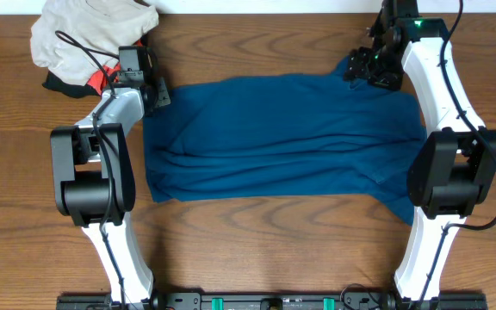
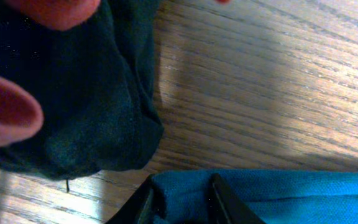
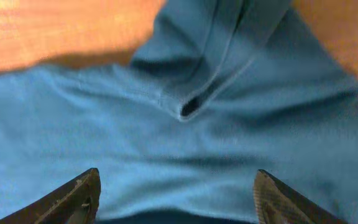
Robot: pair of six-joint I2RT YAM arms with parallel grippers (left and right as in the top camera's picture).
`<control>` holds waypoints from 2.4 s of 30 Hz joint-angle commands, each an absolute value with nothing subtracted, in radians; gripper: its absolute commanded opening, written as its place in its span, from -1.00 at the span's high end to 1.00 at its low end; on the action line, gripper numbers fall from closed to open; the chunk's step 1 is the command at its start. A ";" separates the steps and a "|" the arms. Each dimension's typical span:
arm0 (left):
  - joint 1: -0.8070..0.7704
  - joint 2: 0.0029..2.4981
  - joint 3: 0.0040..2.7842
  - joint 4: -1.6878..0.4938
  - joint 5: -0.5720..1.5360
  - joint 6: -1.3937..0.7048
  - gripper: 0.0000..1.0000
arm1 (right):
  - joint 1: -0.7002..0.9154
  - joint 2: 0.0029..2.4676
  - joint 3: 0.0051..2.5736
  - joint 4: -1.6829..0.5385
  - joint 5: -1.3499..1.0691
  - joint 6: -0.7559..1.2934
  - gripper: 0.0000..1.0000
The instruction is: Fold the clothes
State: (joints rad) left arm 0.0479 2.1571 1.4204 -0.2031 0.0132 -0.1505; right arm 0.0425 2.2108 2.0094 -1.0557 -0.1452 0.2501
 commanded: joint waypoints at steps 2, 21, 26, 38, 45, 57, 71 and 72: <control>0.046 2.187 1.432 -0.213 0.019 -0.155 0.48 | 0.054 2.220 1.975 -1.005 -0.147 0.269 -0.50; 0.047 2.187 1.431 -0.218 0.019 -0.155 0.48 | 0.052 2.356 1.948 -0.843 -0.236 0.295 -0.21; 0.047 2.187 1.431 -0.219 0.019 -0.155 0.48 | 0.053 2.356 1.948 -0.822 -0.236 0.295 -0.01; 0.047 2.186 1.431 -0.219 0.019 -0.155 0.49 | 0.053 2.356 1.948 -0.796 -0.236 0.294 0.31; 0.047 2.187 1.431 -0.219 0.019 -0.155 0.49 | 0.054 2.356 1.948 -0.792 -0.236 0.257 0.25; 0.047 2.186 1.431 -0.220 0.019 -0.155 0.48 | 0.056 2.356 1.948 -0.800 -0.238 0.135 0.24; 0.047 2.186 1.431 -0.220 0.019 -0.155 0.49 | 0.120 2.356 1.948 -0.804 -0.217 0.118 0.68; 0.047 2.186 1.431 -0.220 0.019 -0.155 0.49 | 0.121 2.356 1.948 -0.805 -0.208 0.118 0.74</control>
